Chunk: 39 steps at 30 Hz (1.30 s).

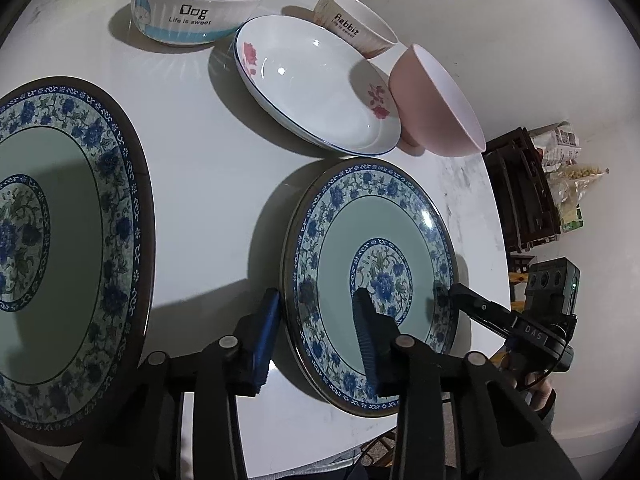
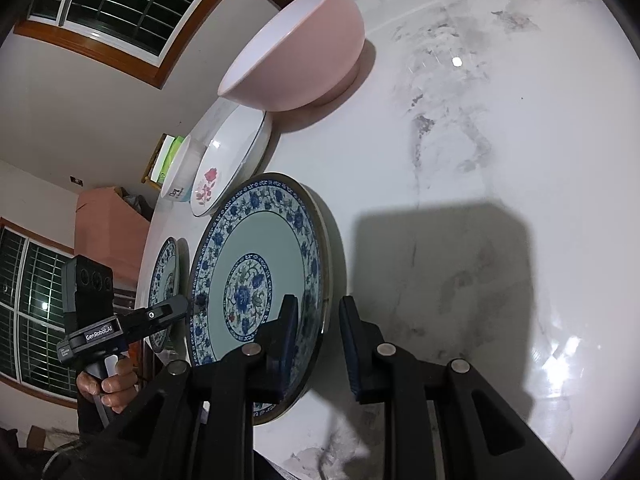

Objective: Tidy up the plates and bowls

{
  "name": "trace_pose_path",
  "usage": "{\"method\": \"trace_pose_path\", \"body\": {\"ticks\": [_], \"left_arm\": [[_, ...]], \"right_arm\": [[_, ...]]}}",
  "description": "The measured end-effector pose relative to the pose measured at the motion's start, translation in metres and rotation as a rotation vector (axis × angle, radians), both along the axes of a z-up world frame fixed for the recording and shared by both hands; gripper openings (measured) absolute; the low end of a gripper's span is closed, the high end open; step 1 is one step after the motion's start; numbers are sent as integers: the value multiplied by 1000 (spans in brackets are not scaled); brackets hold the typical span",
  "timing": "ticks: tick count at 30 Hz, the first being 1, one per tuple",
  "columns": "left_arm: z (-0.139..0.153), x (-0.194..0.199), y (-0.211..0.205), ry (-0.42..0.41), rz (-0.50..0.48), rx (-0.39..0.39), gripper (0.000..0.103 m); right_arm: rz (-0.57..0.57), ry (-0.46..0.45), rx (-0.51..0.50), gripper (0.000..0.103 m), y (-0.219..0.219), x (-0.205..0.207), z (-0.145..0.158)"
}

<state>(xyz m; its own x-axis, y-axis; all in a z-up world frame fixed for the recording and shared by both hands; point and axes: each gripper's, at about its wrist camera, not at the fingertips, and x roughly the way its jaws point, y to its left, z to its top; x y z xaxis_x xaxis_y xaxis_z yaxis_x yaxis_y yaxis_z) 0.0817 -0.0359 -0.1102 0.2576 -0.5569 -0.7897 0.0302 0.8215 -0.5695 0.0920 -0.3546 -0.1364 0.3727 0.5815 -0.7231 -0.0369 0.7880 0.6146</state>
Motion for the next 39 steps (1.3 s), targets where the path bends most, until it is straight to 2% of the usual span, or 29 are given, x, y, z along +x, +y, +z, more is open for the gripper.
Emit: {"method": "trace_pose_path", "body": {"ticks": [12, 15, 18, 26, 39], "left_arm": [[-4, 1, 7, 8, -5, 0, 19], [-6, 1, 8, 9, -9, 8, 14], [-6, 0, 8, 2, -13, 24, 11], [-3, -4, 4, -54, -39, 81, 12], [10, -7, 6, -73, -22, 71, 12]], "right_arm": [[20, 0, 20, 23, 2, 7, -2], [21, -10, -13, 20, 5, 7, -1], [14, -17, -61, 13, 8, 5, 1], [-8, -26, -84, 13, 11, -1, 3], [-17, -53, -97, 13, 17, -7, 19]]}}
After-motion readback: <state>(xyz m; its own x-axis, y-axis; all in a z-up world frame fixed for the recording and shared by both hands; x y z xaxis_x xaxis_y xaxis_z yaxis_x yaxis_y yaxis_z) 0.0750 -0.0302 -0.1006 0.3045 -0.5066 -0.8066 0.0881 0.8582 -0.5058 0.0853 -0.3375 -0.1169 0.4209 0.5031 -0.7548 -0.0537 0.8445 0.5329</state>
